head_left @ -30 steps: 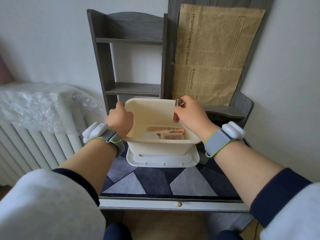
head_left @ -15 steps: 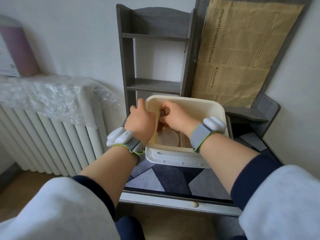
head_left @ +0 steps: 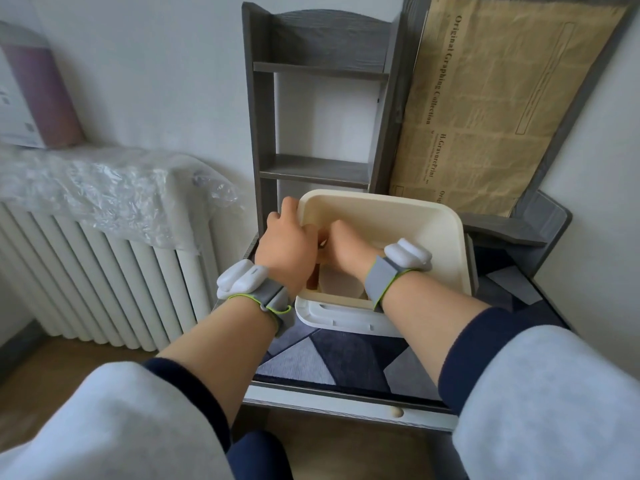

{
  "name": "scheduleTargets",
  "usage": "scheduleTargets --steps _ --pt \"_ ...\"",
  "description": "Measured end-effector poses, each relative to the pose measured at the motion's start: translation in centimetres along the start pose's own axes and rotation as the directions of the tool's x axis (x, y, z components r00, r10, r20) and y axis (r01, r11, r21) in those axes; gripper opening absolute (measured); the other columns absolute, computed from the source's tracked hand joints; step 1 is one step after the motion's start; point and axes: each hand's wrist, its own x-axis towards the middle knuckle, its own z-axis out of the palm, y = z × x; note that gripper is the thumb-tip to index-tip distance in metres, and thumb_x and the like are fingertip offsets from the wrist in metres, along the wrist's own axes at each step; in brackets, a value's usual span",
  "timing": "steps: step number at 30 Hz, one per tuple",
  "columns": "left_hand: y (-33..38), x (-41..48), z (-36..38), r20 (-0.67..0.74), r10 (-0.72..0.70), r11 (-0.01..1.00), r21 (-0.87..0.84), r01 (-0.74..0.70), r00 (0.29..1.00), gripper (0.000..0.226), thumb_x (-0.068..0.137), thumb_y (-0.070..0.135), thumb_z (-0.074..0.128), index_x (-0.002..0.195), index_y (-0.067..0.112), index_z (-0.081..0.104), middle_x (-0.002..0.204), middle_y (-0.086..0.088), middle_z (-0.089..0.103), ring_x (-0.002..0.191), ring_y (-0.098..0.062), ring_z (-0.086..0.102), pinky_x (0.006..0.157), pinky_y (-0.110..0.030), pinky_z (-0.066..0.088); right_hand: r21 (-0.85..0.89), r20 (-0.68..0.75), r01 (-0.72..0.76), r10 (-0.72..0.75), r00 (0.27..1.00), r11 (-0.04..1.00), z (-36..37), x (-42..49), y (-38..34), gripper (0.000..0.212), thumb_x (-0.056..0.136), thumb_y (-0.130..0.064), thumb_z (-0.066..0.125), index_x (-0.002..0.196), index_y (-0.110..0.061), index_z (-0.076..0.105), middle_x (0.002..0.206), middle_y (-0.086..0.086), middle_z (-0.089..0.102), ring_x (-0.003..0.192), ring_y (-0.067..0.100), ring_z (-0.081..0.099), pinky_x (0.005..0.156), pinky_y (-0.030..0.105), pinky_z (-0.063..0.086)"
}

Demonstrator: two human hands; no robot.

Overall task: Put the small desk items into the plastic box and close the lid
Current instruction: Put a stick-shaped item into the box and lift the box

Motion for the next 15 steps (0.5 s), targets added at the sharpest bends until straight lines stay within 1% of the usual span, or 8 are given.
scheduleTargets --steps 1,3,4,6,9,10,13,15 --pt "0.12 -0.04 0.00 0.001 -0.003 1.000 -0.001 0.003 1.000 0.032 0.088 0.019 0.041 0.120 0.018 0.042 0.110 -0.011 0.050 0.080 -0.034 0.051 0.070 -0.036 0.040 -0.032 0.005 -0.002 0.002 1.000 0.999 0.06 -0.03 0.00 0.023 0.089 -0.001 0.055 0.104 0.010 0.069 0.088 0.016 0.062 0.081 0.021 0.044 0.074 0.031 0.037" --pt "0.24 -0.09 0.01 -0.001 -0.011 1.000 0.003 0.011 1.000 0.032 0.088 0.018 0.041 0.121 0.017 0.042 0.111 -0.011 0.050 0.084 -0.036 0.055 0.071 -0.037 0.042 -0.132 0.024 -0.007 0.010 1.000 0.991 0.17 -0.07 -0.09 0.024 0.094 -0.003 0.051 0.103 0.007 0.070 0.088 0.014 0.059 0.081 0.021 0.044 0.073 0.029 0.035" --pt "0.23 -0.09 0.02 -0.002 -0.011 1.000 0.006 0.011 1.000 0.032 0.088 0.019 0.041 0.121 0.017 0.042 0.111 -0.011 0.050 0.085 -0.036 0.056 0.072 -0.037 0.043 -0.177 0.032 -0.002 0.008 0.999 0.984 0.20 -0.11 -0.11 0.024 0.096 -0.005 0.050 0.103 0.005 0.071 0.091 0.015 0.062 0.081 0.022 0.046 0.073 0.029 0.037" --pt "0.13 -0.04 0.09 0.004 0.001 1.000 0.011 -0.001 1.000 0.031 0.089 0.019 0.041 0.121 0.018 0.041 0.110 -0.011 0.050 0.084 -0.035 0.056 0.072 -0.038 0.044 -0.205 0.061 0.010 0.003 0.998 0.979 0.10 -0.11 -0.09 0.025 0.096 -0.010 0.051 0.102 0.003 0.071 0.101 0.018 0.069 0.081 0.024 0.051 0.073 0.030 0.040" --pt "-0.16 0.17 0.27 0.001 0.018 1.000 0.011 -0.018 1.000 0.030 0.089 0.020 0.041 0.119 0.018 0.040 0.106 -0.010 0.049 0.078 -0.033 0.052 0.069 -0.037 0.042 -0.266 0.080 0.050 -0.030 0.996 0.963 -0.09 -0.31 -0.16 0.026 0.097 -0.015 0.052 0.101 0.001 0.072 0.105 0.018 0.069 0.086 0.028 0.057 0.078 0.034 0.046" --pt "-0.24 0.25 0.34 -0.001 0.020 1.000 0.008 -0.020 1.000 0.029 0.089 0.021 0.041 0.118 0.019 0.040 0.105 -0.009 0.048 0.076 -0.033 0.051 0.068 -0.037 0.042 -0.273 0.082 0.057 -0.036 0.996 0.960 -0.10 -0.28 -0.12 0.025 0.097 -0.014 0.053 0.101 0.001 0.072 0.105 0.018 0.070 0.086 0.027 0.056 0.080 0.035 0.047" --pt "-0.37 0.46 0.53 0.007 0.031 0.999 0.007 -0.031 0.999 0.028 0.088 0.022 0.040 0.116 0.020 0.039 0.101 -0.007 0.047 0.075 -0.033 0.052 0.068 -0.037 0.044 -0.237 0.076 0.053 -0.036 0.996 0.970 -0.36 -0.47 -0.02 0.024 0.094 -0.011 0.053 0.104 0.002 0.071 0.107 0.020 0.069 0.083 0.027 0.055 0.075 0.032 0.043" --pt "-0.37 0.58 0.62 0.012 0.020 1.000 0.008 -0.020 1.000 0.028 0.087 0.021 0.040 0.115 0.020 0.039 0.099 -0.006 0.045 0.074 -0.033 0.051 0.067 -0.037 0.042 -0.182 0.061 0.030 -0.019 0.998 0.983 -0.74 -0.59 0.23 0.026 0.091 -0.008 0.055 0.110 0.001 0.070 0.110 0.021 0.069 0.095 0.035 0.063 0.079 0.032 0.047"
